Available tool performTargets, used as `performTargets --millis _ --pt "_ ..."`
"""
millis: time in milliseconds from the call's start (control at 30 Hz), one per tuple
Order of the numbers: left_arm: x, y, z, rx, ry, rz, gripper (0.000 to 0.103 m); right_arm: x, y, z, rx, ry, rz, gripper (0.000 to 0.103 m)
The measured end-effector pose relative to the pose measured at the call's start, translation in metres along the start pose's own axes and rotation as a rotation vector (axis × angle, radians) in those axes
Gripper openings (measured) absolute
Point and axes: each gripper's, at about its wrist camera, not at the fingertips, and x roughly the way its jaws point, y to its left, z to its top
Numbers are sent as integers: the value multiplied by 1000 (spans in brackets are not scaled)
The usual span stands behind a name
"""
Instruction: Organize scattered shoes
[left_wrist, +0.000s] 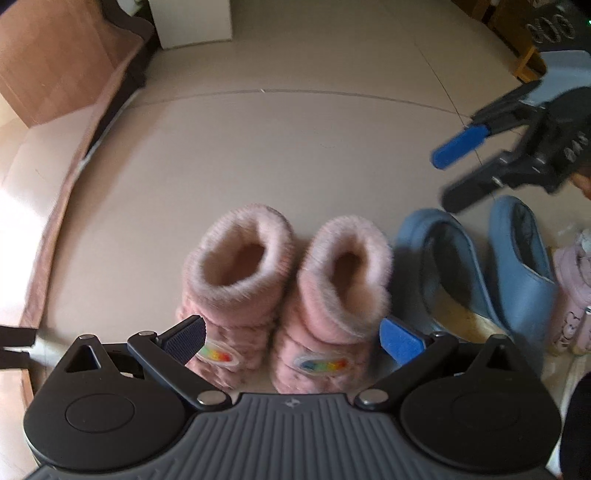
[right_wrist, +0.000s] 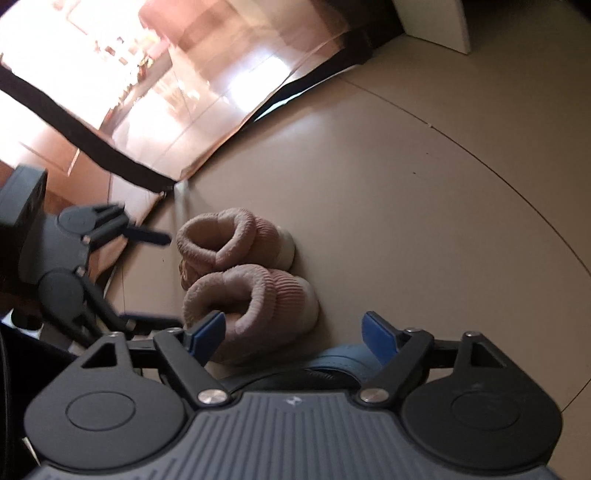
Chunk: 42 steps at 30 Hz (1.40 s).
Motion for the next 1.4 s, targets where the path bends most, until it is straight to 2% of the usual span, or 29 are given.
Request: performTargets --millis 167,233,300,333,400,533,600,700,833,1067,1167,1400 --pt "1 -19 0 45 118 -52 103 13 -32 -4 95 3 4 84" --pt "5 -28 5 143 157 -59 103 17 -43 -3 134 0 -1 85" --pt "7 -40 16 269 129 -11 103 21 -56 1 161 -31 -15 87" --pt "8 -43 20 298 114 3 103 22 -59 1 166 -44 -20 88" --pt "8 -49 30 301 64 9 103 24 -67 6 186 -91 -38 89" --pt "9 -57 50 257 -10 -18 103 30 -63 11 176 -115 -111 92" --pt "13 -65 58 239 -26 -30 103 32 -56 12 140 -106 -220 93" --pt "17 -75 66 217 -35 -43 103 30 -54 12 122 -97 -334 94" --pt "18 -89 73 177 -51 -63 103 14 -61 11 156 -120 -335 95" --pt "21 -124 92 221 -56 -29 103 -31 -80 3 213 -198 -362 99" --pt "20 -139 96 240 -54 -47 103 -47 -91 -6 254 -221 -357 99" --pt "20 -169 88 312 -20 -70 103 -80 -88 -45 277 -193 -406 99"
